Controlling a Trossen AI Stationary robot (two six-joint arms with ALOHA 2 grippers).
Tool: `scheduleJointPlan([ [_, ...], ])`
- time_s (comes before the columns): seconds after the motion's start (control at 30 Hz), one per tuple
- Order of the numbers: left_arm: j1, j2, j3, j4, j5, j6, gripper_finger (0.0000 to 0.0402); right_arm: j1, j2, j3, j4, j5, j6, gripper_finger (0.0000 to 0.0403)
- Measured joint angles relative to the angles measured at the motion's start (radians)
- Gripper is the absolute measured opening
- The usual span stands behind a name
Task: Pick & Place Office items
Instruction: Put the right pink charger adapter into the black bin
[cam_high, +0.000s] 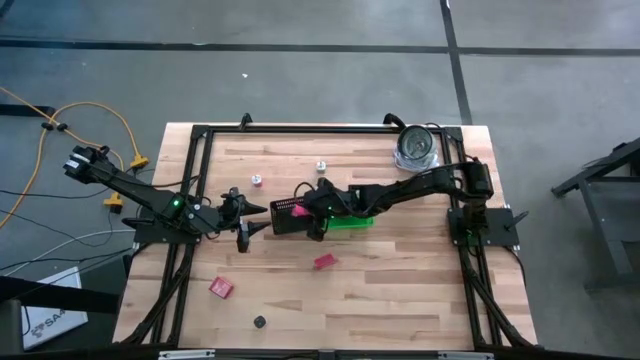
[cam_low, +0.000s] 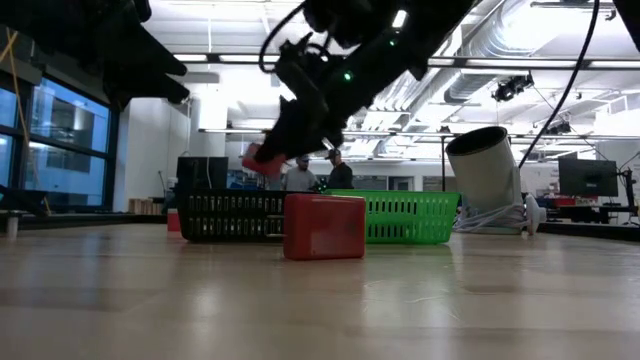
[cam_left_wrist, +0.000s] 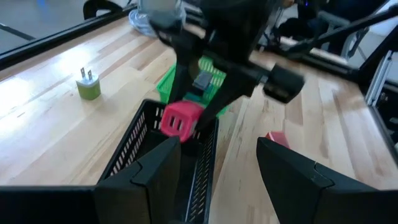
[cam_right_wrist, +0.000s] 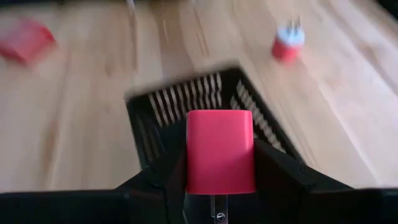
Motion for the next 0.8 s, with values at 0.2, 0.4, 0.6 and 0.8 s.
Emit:
scheduleJointPlan([
  [0.2, 0.001, 0.0, 0.0, 0.017, 0.001, 0.0, 0.0204, -0.003, 0.013, 0.012, -0.024, 0.002, -0.011, 0.0149],
  [0.4, 0.001, 0.0, 0.0, 0.031, 0.001, 0.0, 0.0204, -0.003, 0.013, 0.012, -0.071, -0.001, -0.038, 0.0149],
  [0.6, 0.001, 0.0, 0.0, 0.036, 0.001, 0.0, 0.0204, 0.001, 0.013, 0.069, -0.111, 0.017, -0.113, 0.0149],
  [0.8, 0.001, 0.0, 0.0, 0.036, 0.0, 0.0, 0.0204, 0.007, 0.013, 0.193, -0.286, 0.075, -0.213, 0.0149],
])
